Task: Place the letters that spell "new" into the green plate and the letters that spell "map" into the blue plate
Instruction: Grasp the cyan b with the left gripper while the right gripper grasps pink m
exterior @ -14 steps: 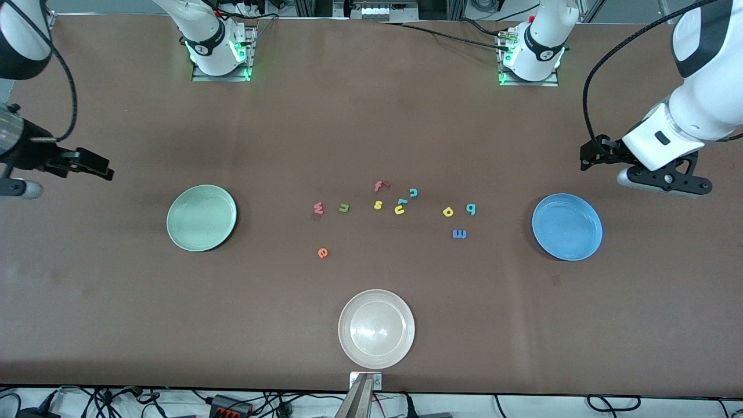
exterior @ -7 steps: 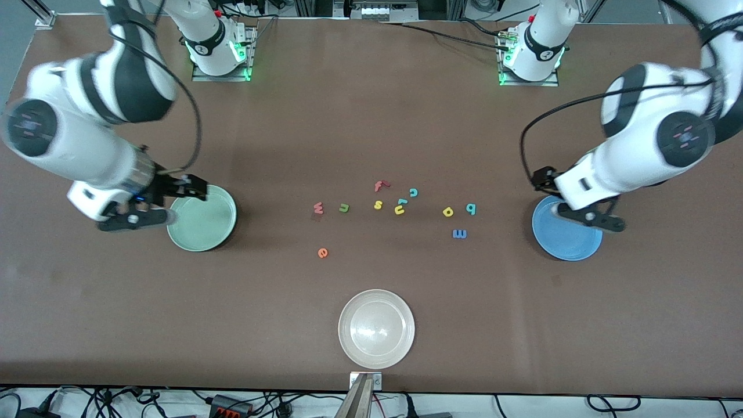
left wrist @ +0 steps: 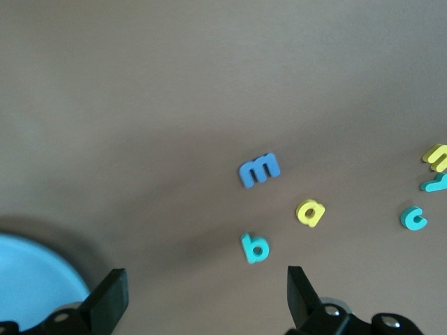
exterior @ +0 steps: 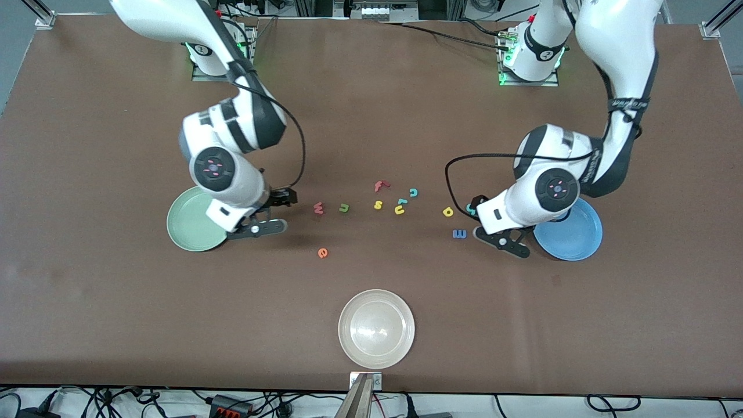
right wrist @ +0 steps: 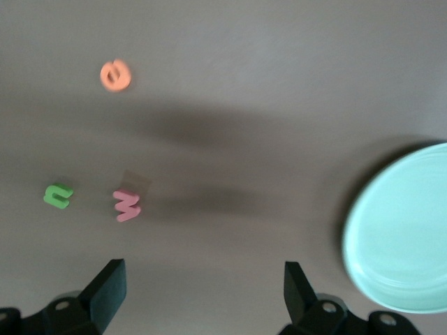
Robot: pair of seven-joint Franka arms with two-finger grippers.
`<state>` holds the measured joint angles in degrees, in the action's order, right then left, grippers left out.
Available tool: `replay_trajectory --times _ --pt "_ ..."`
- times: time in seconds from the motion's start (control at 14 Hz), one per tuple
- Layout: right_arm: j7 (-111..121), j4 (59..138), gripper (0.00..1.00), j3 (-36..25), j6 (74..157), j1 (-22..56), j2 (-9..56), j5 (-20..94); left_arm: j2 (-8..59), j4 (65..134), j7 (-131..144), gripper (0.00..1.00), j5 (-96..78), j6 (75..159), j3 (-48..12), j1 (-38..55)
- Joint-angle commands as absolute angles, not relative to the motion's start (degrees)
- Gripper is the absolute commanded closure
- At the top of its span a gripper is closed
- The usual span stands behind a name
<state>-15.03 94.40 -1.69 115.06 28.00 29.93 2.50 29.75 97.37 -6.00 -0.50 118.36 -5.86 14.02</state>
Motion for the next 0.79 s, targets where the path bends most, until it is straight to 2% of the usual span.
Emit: replay_trajectory --times 0.0,0.21,0.43,0.71 --pt "-19.14 93.78 0.00 -2.29 118.46 30.32 32.51 3.16 30.41 96.50 -7.73 0.00 -0.79 118.39 -5.36 15.64" --pt "-23.19 93.78 0.01 -2.29 121.81 32.51 34.19 3.16 30.32 100.54 -7.38 0.00 -0.97 119.35 -5.36 14.95" --pt "-24.61 93.78 0.15 -2.29 121.99 33.31 36.03 3.25 29.80 108.51 -2.14 0.00 -0.97 127.14 -5.36 15.55" --pt "-24.70 93.78 0.25 -2.29 123.47 34.54 37.09 8.34 30.32 113.46 1.93 0.00 -0.97 135.69 -5.27 16.44"
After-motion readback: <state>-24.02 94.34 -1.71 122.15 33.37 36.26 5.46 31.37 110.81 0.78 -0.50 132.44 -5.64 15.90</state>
